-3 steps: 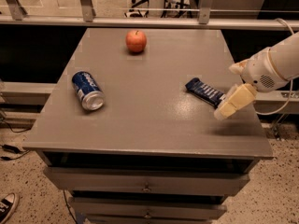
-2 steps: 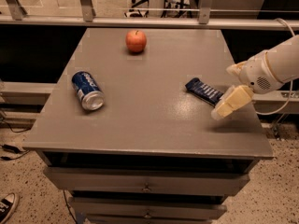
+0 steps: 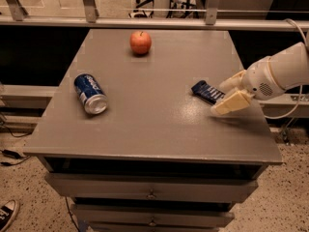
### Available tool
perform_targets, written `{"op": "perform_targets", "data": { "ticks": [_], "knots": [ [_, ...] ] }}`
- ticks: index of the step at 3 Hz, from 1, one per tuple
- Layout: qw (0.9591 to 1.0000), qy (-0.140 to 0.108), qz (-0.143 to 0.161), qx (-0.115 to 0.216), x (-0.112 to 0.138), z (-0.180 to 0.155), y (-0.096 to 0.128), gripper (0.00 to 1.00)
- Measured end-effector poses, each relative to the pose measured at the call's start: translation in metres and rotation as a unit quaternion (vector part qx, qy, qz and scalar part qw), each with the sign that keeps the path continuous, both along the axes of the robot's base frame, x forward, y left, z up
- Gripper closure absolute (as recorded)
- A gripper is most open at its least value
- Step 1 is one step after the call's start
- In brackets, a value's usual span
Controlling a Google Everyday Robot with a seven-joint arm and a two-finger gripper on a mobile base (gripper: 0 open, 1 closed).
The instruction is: Pick rxbar blueberry
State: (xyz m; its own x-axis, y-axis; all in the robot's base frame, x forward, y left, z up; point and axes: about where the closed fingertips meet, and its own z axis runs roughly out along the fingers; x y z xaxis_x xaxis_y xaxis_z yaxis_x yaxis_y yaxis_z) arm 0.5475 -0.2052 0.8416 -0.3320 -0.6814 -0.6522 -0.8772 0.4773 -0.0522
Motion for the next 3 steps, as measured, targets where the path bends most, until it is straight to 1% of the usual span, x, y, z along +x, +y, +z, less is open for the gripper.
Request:
{"op": "perform_targets", "data": {
  "ticks": [1,2,3],
  "knots": [
    [1.0000,0.007,-0.002,0.004,-0.0015,-0.0069,0.0020,0.61],
    [1.0000,0.008,-0.002,0.005,-0.0031,-0.0066,0.0017,0.92],
    [1.0000,0.006,-0.002,0.004,-0.0040,-0.0046,0.0013,1.00]
  ]
}}
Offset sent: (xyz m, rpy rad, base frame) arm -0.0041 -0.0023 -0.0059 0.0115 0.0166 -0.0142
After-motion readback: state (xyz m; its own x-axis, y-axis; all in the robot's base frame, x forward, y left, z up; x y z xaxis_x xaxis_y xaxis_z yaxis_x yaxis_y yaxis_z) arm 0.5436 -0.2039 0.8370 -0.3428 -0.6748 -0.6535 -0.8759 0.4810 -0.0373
